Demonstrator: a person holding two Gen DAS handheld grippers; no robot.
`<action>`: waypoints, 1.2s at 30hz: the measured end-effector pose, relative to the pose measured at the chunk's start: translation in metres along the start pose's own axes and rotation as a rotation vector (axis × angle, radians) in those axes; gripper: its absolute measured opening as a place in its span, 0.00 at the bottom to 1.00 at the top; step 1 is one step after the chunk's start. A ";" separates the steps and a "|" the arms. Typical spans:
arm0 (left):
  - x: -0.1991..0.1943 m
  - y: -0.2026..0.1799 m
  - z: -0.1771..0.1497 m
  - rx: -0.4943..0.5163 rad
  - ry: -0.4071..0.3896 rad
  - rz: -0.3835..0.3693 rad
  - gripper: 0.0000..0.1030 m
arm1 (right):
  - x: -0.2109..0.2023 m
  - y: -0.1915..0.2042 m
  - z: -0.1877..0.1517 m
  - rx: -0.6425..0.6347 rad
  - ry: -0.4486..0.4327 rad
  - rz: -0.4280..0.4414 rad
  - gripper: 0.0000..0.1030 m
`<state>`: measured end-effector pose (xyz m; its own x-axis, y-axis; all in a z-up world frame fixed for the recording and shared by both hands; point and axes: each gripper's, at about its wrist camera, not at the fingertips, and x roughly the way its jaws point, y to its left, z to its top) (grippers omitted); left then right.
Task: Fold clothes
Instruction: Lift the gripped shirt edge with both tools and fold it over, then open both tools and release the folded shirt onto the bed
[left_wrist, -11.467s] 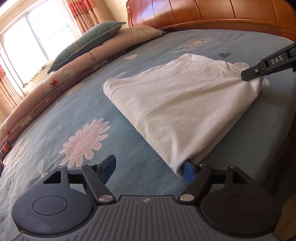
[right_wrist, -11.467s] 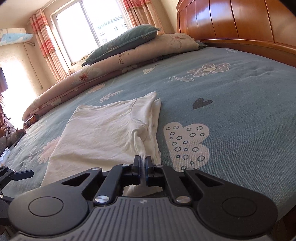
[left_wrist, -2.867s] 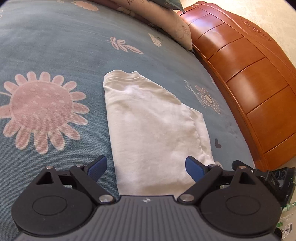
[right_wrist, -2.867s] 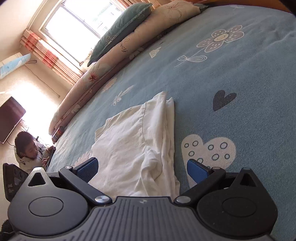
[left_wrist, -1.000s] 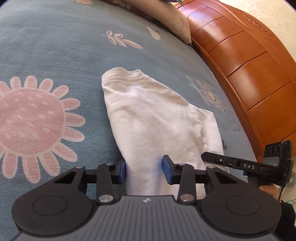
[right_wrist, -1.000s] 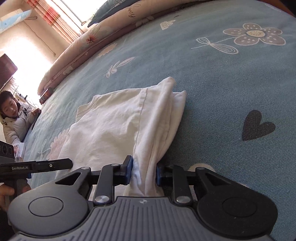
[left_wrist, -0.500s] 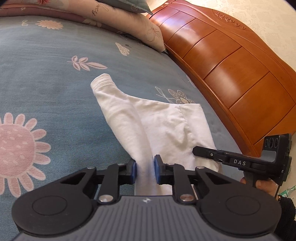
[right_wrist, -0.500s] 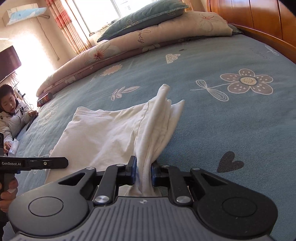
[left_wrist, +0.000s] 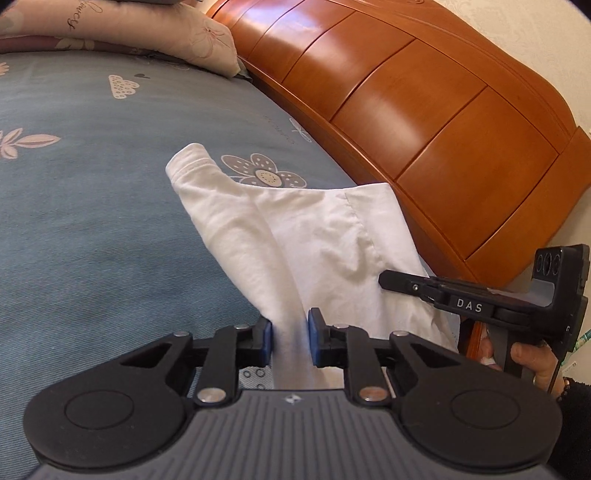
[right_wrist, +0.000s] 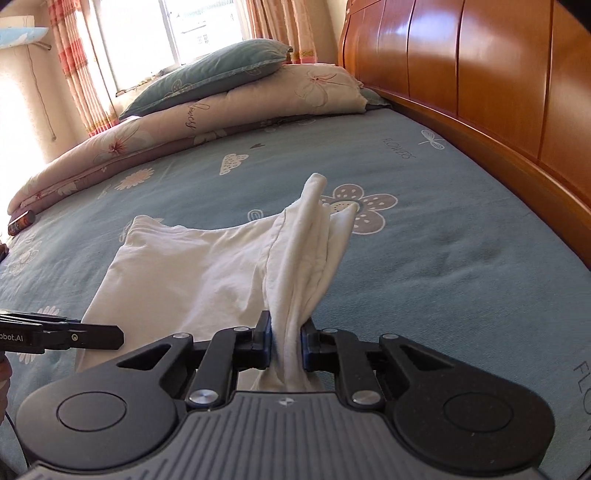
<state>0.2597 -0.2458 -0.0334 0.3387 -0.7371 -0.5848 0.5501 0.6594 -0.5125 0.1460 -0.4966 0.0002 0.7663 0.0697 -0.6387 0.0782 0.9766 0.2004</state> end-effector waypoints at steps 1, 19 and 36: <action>0.008 -0.007 0.000 0.010 0.005 -0.006 0.17 | 0.000 -0.008 0.001 0.004 -0.003 -0.017 0.16; 0.050 0.003 -0.012 0.070 0.068 0.116 0.37 | 0.009 -0.100 -0.036 0.114 -0.001 -0.179 0.43; 0.086 -0.052 -0.011 0.359 0.048 0.165 0.60 | -0.016 -0.106 -0.065 0.171 -0.072 -0.083 0.32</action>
<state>0.2512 -0.3420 -0.0639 0.4134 -0.6126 -0.6737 0.7259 0.6683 -0.1623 0.0842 -0.5882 -0.0597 0.7960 -0.0306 -0.6045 0.2456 0.9292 0.2763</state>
